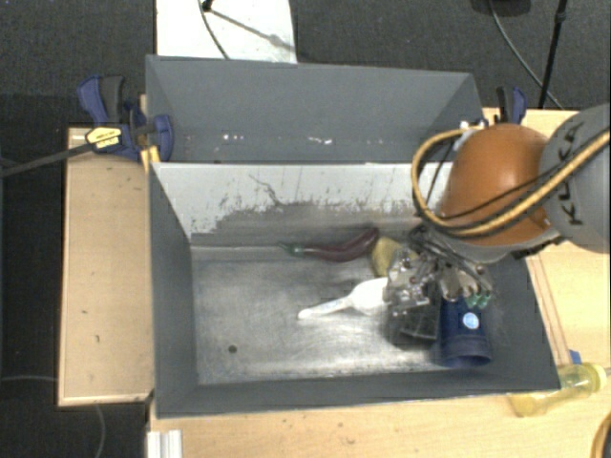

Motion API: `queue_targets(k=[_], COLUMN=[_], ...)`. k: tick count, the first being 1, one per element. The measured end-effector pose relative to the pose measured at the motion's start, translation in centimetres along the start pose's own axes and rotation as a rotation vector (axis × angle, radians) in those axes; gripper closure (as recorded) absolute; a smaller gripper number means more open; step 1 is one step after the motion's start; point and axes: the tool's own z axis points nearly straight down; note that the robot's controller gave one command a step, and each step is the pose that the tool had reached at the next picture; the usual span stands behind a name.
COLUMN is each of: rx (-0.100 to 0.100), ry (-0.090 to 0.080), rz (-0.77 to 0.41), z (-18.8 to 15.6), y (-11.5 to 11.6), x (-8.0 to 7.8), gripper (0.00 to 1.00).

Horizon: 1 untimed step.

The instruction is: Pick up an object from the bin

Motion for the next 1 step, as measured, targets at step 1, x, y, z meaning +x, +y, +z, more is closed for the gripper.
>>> queue_targets(k=[1], rx=[0.000], ry=[0.000], rz=[0.001], z=[-0.01], y=[0.00], x=[0.00], gripper=[0.00])
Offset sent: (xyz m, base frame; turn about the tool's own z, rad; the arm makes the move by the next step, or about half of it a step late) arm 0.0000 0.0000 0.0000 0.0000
